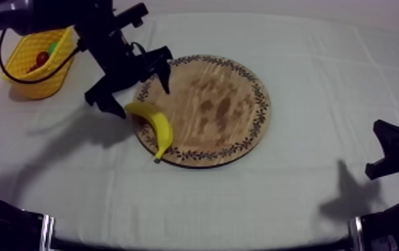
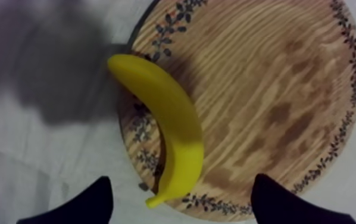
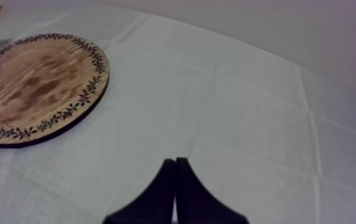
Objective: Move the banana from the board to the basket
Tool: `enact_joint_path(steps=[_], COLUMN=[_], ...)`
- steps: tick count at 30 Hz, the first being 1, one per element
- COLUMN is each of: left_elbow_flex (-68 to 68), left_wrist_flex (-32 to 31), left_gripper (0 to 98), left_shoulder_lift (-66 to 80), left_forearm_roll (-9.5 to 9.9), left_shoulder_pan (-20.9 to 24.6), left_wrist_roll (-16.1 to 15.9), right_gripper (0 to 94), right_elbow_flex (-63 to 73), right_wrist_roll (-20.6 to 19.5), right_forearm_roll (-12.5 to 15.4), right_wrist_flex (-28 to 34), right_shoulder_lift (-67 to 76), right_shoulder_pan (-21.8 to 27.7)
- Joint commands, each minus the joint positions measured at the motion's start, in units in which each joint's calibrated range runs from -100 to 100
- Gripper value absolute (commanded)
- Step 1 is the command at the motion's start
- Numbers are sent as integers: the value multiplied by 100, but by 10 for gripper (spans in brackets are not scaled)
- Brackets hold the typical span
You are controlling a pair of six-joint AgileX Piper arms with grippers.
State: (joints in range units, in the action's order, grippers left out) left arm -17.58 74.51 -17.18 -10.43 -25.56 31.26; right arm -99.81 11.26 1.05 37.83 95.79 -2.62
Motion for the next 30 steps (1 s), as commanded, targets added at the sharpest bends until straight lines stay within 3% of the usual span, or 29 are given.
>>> enact_joint_path(steps=[1, 19, 24, 30], left_elbow_flex=[52, 511, 649, 733], left_wrist_flex=[-23, -5, 102, 202], left_gripper=[843, 698, 541, 262], left_shoulder_lift=[-258, -1558, -1674, -1697], left_forearm_roll=[-26, -53, -13, 1], left_shoulder_pan=[-13, -9, -36, -61], left_wrist_roll=[-40, -281, -295, -297], right_gripper=[2, 2, 2, 2], right_elbow_flex=[3, 3, 3, 3], right_wrist_roll=[0, -1, -1, 0], right_forearm_roll=[0, 0, 0, 0], right_wrist_flex=[-1, -1, -1, -1], right_shoulder_lift=[-3, -3, -3, -3], right_shoulder_pan=[1, 1, 1, 1])
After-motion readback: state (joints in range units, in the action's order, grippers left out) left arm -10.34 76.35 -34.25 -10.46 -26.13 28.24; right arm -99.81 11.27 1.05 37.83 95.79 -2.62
